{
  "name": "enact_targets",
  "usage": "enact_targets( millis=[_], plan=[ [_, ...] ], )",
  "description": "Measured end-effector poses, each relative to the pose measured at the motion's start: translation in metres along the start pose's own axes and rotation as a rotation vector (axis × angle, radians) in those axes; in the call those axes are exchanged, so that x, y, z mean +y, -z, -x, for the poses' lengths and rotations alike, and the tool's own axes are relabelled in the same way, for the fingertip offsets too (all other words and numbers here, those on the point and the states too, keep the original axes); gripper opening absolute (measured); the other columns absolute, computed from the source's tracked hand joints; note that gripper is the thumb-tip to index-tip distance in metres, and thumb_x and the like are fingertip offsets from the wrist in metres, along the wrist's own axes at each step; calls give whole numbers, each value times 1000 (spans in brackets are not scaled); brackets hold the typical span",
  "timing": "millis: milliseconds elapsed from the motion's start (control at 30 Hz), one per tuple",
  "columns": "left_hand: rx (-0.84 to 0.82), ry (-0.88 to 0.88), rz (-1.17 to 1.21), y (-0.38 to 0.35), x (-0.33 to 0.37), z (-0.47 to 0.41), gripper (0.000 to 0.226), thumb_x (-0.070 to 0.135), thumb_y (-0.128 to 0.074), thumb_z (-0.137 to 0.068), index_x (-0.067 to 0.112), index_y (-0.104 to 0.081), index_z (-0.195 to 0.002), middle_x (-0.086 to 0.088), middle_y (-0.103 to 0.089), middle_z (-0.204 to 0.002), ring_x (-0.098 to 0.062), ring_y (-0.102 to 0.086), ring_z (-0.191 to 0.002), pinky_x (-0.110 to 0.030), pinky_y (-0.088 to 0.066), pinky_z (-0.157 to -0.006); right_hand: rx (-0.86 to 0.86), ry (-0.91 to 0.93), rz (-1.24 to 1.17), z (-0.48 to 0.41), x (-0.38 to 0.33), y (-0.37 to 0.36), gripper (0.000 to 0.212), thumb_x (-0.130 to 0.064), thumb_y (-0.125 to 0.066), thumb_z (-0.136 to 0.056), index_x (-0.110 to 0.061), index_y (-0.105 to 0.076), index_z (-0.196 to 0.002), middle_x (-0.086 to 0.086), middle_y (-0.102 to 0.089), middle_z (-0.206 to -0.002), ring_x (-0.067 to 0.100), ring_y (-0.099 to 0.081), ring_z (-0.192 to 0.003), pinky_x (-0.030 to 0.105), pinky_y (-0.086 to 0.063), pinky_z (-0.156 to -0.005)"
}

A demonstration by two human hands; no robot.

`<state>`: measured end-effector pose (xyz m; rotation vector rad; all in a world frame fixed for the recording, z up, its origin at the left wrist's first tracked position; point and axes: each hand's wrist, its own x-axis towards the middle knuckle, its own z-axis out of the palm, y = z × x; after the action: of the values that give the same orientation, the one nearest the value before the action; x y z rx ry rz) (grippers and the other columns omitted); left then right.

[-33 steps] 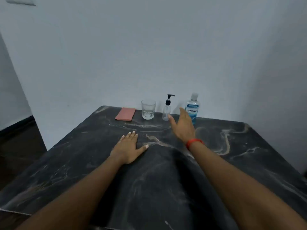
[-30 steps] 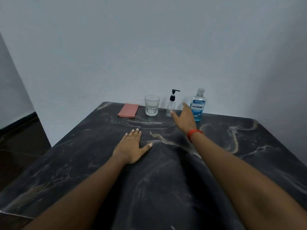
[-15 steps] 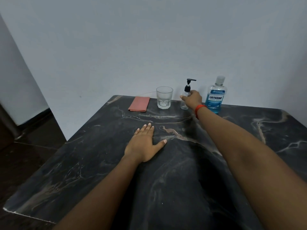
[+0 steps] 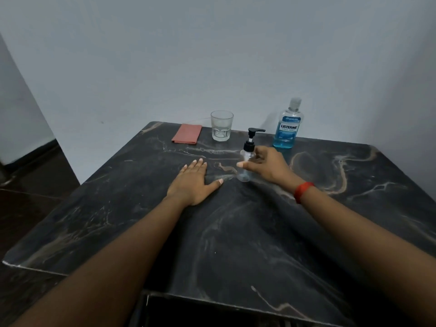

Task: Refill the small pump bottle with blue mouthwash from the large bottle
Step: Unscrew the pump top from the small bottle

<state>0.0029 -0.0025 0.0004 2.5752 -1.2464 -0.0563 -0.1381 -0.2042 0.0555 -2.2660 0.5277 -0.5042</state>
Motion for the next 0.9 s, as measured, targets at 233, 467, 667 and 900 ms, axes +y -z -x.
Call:
enact_targets(
  millis=[233, 467, 667, 900],
  plan=[
    [-28, 7, 12, 3, 1, -1, 98, 80, -29, -90, 13, -17, -161, -7, -10, -170, -21, -9, -157, -41, -6, -127, -10, 17, -32, 41, -10, -2, 46, -47, -85, -70, -21, -70, -105, -8, -74, -103, 10, -69, -97, 38, -57, -91],
    [-55, 58, 701, 40, 11, -3, 86, 67, -50, -91, 17, -31, -158, -5, -33, -163, -22, -33, -149, -38, -26, -120, -3, 43, -86, 44, -7, -5, 52, -54, -82, -64, -23, -72, -105, -12, -75, -99, 3, -70, -94, 36, -58, -92],
    [-159, -252, 951, 71, 66, -6, 63, 31, -59, -100, 24, -32, -157, 1, -38, -161, -7, -35, -145, -30, -33, -117, -6, 49, -98, 42, -4, -7, 43, -46, -84, -71, -17, -71, -101, -6, -76, -94, 10, -72, -90, 37, -59, -87],
    [-148, -332, 997, 74, 96, -13, 39, -6, -48, -102, -1, -52, -141, -15, -65, -135, -17, -57, -131, -23, -50, -103, -3, 50, -86, 42, -3, -7, 46, -43, -83, -75, -15, -68, -107, -2, -75, -99, 13, -71, -93, 37, -59, -87]
  ],
)
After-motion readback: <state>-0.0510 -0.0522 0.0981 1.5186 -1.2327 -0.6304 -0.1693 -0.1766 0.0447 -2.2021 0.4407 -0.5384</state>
